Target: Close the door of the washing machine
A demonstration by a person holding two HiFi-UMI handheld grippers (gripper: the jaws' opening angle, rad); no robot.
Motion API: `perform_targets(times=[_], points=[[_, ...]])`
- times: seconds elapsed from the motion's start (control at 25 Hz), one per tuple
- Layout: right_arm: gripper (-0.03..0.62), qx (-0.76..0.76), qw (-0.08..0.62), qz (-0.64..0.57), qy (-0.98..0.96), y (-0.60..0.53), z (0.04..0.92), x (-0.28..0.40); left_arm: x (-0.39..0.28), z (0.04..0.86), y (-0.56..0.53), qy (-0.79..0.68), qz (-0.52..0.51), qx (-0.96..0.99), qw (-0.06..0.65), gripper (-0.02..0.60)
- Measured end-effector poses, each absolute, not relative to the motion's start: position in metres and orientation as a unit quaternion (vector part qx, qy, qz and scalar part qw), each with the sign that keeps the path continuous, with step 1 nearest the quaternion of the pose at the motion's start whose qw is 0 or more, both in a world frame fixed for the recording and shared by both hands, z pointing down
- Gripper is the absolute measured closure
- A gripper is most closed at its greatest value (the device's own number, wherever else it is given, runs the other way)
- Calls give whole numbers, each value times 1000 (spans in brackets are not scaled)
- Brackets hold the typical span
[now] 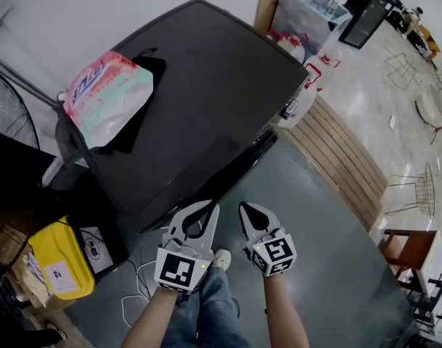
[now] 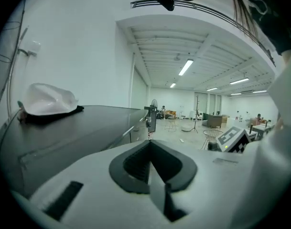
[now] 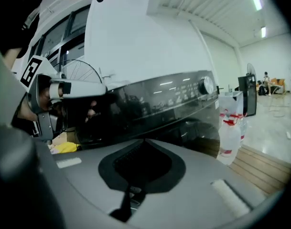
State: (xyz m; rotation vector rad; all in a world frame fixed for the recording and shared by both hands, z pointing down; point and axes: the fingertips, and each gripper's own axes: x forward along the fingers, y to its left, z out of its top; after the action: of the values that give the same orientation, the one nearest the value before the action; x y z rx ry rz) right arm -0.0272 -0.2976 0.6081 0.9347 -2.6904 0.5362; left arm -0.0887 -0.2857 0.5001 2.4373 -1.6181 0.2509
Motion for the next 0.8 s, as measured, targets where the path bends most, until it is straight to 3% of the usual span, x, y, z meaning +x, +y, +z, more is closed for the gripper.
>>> perform_targets(times=[0.6, 0.8], points=[[582, 480, -23, -4, -877, -336, 321, 88, -49, 293, -308, -515, 65, 851, -80, 574], [582, 510, -48, -57, -857, -323, 256, 113, -39, 238, -303, -504, 11, 857, -107, 574]])
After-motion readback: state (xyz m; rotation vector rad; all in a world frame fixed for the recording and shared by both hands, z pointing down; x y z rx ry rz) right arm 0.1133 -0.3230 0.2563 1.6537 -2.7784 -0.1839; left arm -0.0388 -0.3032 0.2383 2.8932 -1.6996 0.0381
